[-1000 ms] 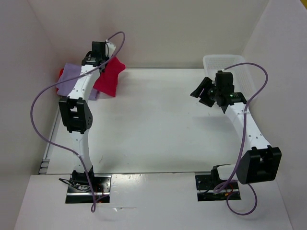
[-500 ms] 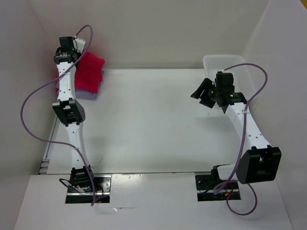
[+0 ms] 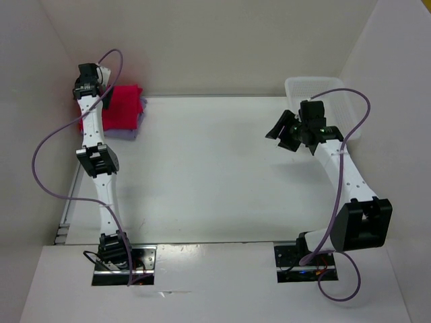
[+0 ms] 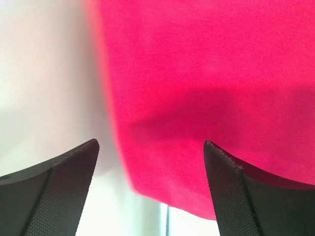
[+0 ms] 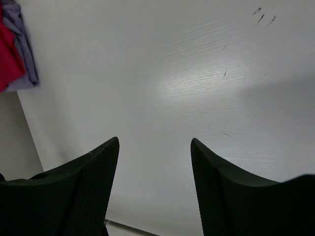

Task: Fold and stack the t-shirts
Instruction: Put the neatly folded tshirt into the corner of the board with the left arm

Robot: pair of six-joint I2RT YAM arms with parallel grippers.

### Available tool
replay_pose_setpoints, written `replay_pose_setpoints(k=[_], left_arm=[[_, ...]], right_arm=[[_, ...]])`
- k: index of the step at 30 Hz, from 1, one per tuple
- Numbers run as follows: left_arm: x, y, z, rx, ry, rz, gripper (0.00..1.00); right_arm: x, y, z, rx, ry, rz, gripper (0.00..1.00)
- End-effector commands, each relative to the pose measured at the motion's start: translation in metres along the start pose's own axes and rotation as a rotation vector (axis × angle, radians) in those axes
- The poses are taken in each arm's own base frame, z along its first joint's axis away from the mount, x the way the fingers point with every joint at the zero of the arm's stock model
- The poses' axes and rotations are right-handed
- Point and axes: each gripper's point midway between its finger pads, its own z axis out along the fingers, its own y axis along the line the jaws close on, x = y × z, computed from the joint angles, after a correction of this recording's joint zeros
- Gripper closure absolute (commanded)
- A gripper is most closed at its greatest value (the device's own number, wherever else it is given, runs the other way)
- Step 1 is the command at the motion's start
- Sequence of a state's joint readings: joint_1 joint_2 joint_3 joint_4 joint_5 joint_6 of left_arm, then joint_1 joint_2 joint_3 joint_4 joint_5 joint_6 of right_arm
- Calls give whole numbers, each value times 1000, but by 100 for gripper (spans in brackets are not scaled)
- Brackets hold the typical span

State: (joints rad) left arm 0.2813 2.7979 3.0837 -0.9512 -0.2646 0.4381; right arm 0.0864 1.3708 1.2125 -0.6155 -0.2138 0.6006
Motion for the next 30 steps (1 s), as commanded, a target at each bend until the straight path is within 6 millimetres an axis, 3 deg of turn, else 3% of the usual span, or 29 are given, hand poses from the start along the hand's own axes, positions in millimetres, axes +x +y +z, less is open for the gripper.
replay_pose_setpoints(k=[1, 4, 7, 9, 10, 11, 12, 13, 14, 15, 16, 17, 18, 19, 20, 21, 22, 24, 25, 26, 27, 28, 29, 30], left_arm=[[-19, 57, -14, -233, -66, -86, 6], [-28, 79, -28, -298, -97, -115, 6], [-25, 88, -32, -349, -75, -92, 5], [-30, 84, -42, -324, -78, -72, 5], [-39, 72, -45, -235, -121, -88, 5], [-54, 71, -67, -176, -178, -107, 4], [-52, 60, -79, -69, -183, -106, 2], [-79, 47, -118, 112, -317, -115, 2], [-80, 30, -142, 231, -332, -112, 0], [-85, 28, -167, 307, -378, -111, 0], [-89, 19, -191, 387, -411, -103, 0], [-95, 9, -235, 495, -464, -67, 0], [-95, 6, -255, 527, -482, -55, 0], [-97, 13, -302, 530, -534, -45, 0], [-94, 3, -318, 561, -540, -10, 0], [-81, -11, -319, 609, -493, -4, 0], [-78, -11, -352, 601, -522, 19, 0], [-62, -26, -368, 625, -488, 53, 0], [-37, -36, -371, 643, -427, 56, 0], [-29, -43, -371, 641, -413, 65, 0], [-16, -42, -390, 597, -418, 77, 0], [-4, -47, -388, 588, -393, 81, 0], [32, -71, -370, 638, -282, 87, 0], [48, -74, -387, 621, -288, 105, 0]], right_arm=[[-6, 17, -8, -32, -11, -39, 34], [-7, 21, -9, -36, -18, -39, 34], [-8, 26, -11, -46, -20, -47, 34], [-9, 29, -15, -51, -27, -49, 34], [-14, 29, -17, -44, -46, -50, 34], [-14, 25, -20, -27, -49, -66, 33], [-15, 24, -27, -10, -58, -75, 27], [-21, 19, -31, 28, -84, -87, 24], [-23, 15, -37, 49, -95, -115, 19], [-17, 7, -41, 83, -77, -127, 0], [-19, 3, -44, 110, -83, -141, 0], [-16, 0, -48, 118, -72, -166, 0], [-13, -5, -54, 138, -69, -174, 0], [-12, -6, -56, 136, -72, -174, 0], [-9, -10, -59, 150, -71, -183, 0], [-4, -13, -65, 147, -75, -194, 0], [-3, -14, -66, 141, -84, -195, 0], [5, -18, -68, 138, -73, -217, 0], [4, -16, -73, 128, -88, -219, 0], [6, -19, -72, 133, -80, -228, 0], [11, -23, -71, 145, -60, -236, 0], [14, -25, -75, 148, -55, -235, 0], [15, -27, -77, 155, -62, -245, 0], [20, -31, -78, 164, -46, -243, 0]])
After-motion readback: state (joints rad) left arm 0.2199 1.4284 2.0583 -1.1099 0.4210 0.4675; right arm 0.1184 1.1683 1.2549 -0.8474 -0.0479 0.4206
